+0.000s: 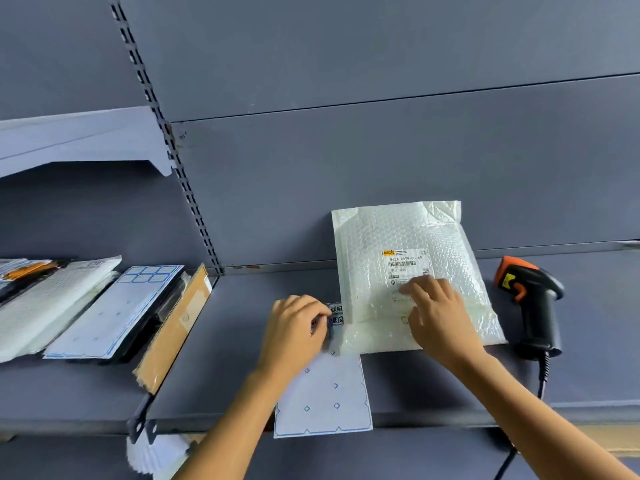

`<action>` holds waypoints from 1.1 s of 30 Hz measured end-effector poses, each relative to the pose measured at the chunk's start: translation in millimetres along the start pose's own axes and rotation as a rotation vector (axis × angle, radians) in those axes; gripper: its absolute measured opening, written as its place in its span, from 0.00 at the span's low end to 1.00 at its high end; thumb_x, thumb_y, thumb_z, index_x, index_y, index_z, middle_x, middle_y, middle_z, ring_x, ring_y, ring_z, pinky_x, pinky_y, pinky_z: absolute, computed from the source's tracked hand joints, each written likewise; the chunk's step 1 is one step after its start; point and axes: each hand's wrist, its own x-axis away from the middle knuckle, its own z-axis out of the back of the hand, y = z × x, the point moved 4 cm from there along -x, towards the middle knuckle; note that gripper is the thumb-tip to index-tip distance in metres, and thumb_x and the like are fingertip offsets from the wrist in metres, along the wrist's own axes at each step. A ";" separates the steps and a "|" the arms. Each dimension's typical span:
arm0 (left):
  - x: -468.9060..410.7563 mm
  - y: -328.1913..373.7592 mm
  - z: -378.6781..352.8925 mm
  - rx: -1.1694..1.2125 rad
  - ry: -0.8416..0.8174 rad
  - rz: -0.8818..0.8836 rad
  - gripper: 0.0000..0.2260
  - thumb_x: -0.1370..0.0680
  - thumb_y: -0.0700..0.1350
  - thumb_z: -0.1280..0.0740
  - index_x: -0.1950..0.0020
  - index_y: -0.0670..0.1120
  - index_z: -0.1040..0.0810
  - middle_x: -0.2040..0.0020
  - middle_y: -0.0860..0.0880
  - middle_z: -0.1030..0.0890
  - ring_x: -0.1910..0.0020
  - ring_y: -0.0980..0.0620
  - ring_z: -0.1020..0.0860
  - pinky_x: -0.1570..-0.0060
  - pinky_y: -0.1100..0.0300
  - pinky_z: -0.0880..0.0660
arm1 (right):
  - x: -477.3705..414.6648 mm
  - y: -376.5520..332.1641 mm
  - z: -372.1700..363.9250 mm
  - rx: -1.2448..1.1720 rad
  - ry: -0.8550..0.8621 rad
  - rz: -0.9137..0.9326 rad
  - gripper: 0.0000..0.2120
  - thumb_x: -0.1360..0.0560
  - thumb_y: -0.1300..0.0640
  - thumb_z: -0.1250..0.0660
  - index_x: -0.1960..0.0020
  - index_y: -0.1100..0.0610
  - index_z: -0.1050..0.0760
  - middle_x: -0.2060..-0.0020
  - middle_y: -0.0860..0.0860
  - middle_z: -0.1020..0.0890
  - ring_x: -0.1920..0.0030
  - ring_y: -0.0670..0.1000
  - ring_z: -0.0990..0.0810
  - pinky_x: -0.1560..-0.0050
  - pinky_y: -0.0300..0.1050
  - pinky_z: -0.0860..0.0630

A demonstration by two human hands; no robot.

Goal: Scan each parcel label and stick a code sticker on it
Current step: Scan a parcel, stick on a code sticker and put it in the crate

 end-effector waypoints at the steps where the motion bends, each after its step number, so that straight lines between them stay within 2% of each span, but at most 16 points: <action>1: 7.0 -12.7 3.0 -0.025 -0.073 0.035 0.07 0.28 0.47 0.36 0.59 0.50 0.18 0.59 0.57 0.18 0.58 0.53 0.21 0.55 0.61 0.34 | -3.3 -8.5 -2.0 -0.005 0.018 0.041 0.17 0.36 0.67 0.39 0.50 0.56 0.22 0.53 0.53 0.21 0.54 0.58 0.25 0.58 0.52 0.24; 4: 19.8 -26.3 5.8 -0.069 -0.245 0.063 0.13 0.29 0.55 0.38 0.56 0.51 0.17 0.56 0.58 0.18 0.54 0.54 0.20 0.53 0.60 0.32 | -13.8 -42.3 -12.6 -0.014 0.013 0.193 0.21 0.35 0.63 0.47 0.51 0.54 0.20 0.53 0.49 0.20 0.53 0.54 0.27 0.58 0.48 0.26; 6: 21.4 -25.7 5.9 -0.054 -0.280 0.091 0.18 0.30 0.58 0.41 0.52 0.51 0.17 0.52 0.58 0.18 0.51 0.54 0.21 0.50 0.59 0.33 | -19.8 -70.6 -25.2 0.005 -0.059 0.346 0.22 0.34 0.62 0.48 0.50 0.52 0.19 0.52 0.46 0.19 0.51 0.51 0.27 0.55 0.46 0.29; 9: 21.1 -25.4 5.2 -0.031 -0.292 0.134 0.17 0.30 0.57 0.37 0.50 0.50 0.18 0.51 0.56 0.18 0.51 0.53 0.23 0.50 0.60 0.33 | -24.6 -96.2 -47.8 0.055 -0.185 0.502 0.21 0.34 0.59 0.47 0.52 0.50 0.17 0.55 0.43 0.18 0.52 0.49 0.23 0.53 0.43 0.35; 11: 22.1 -25.7 4.0 -0.029 -0.304 0.154 0.14 0.29 0.54 0.35 0.49 0.49 0.18 0.50 0.56 0.19 0.51 0.53 0.23 0.49 0.60 0.33 | -24.8 -96.7 -58.2 0.067 -0.251 0.505 0.19 0.33 0.57 0.44 0.53 0.49 0.16 0.56 0.42 0.17 0.52 0.49 0.21 0.50 0.43 0.35; 13: 22.5 -25.2 3.2 -0.021 -0.306 0.177 0.11 0.27 0.51 0.33 0.48 0.49 0.19 0.49 0.55 0.19 0.50 0.52 0.24 0.48 0.59 0.33 | -22.5 -93.3 -62.4 0.082 -0.306 0.503 0.16 0.33 0.55 0.39 0.53 0.47 0.16 0.55 0.41 0.17 0.51 0.49 0.22 0.48 0.44 0.31; 18: 25.5 -22.8 2.0 -0.008 -0.285 0.265 0.14 0.26 0.51 0.32 0.42 0.49 0.22 0.46 0.55 0.21 0.46 0.53 0.27 0.47 0.62 0.35 | -20.9 -94.6 -62.5 0.135 -0.359 0.464 0.20 0.33 0.54 0.47 0.56 0.49 0.16 0.57 0.42 0.17 0.51 0.49 0.22 0.49 0.45 0.37; 22: 28.5 -23.7 -0.7 0.096 -0.208 0.426 0.12 0.28 0.51 0.30 0.47 0.48 0.21 0.51 0.54 0.21 0.51 0.54 0.24 0.51 0.59 0.26 | -20.6 -94.6 -61.4 0.127 -0.343 0.454 0.20 0.33 0.55 0.48 0.58 0.48 0.16 0.59 0.41 0.17 0.52 0.49 0.22 0.49 0.45 0.37; 26: 26.5 -23.2 -6.0 0.096 -0.192 0.525 0.07 0.28 0.46 0.30 0.55 0.44 0.21 0.54 0.52 0.24 0.55 0.52 0.24 0.56 0.61 0.27 | -21.2 -94.8 -61.9 0.111 -0.339 0.458 0.20 0.33 0.55 0.48 0.58 0.47 0.16 0.59 0.40 0.17 0.52 0.48 0.23 0.49 0.45 0.37; 31: 26.1 -22.6 -11.5 0.151 -0.178 0.581 0.03 0.30 0.39 0.30 0.57 0.43 0.20 0.55 0.51 0.23 0.56 0.51 0.24 0.57 0.62 0.27 | -20.8 -94.4 -63.3 0.101 -0.350 0.455 0.20 0.33 0.55 0.48 0.58 0.46 0.16 0.59 0.40 0.17 0.53 0.48 0.22 0.49 0.44 0.37; 33: 25.8 -22.1 -10.7 0.176 -0.171 0.605 0.04 0.30 0.38 0.31 0.56 0.43 0.20 0.55 0.52 0.23 0.56 0.53 0.24 0.59 0.68 0.28 | -21.1 -95.2 -63.0 0.110 -0.358 0.450 0.21 0.33 0.55 0.48 0.59 0.47 0.17 0.60 0.41 0.17 0.53 0.48 0.22 0.50 0.44 0.38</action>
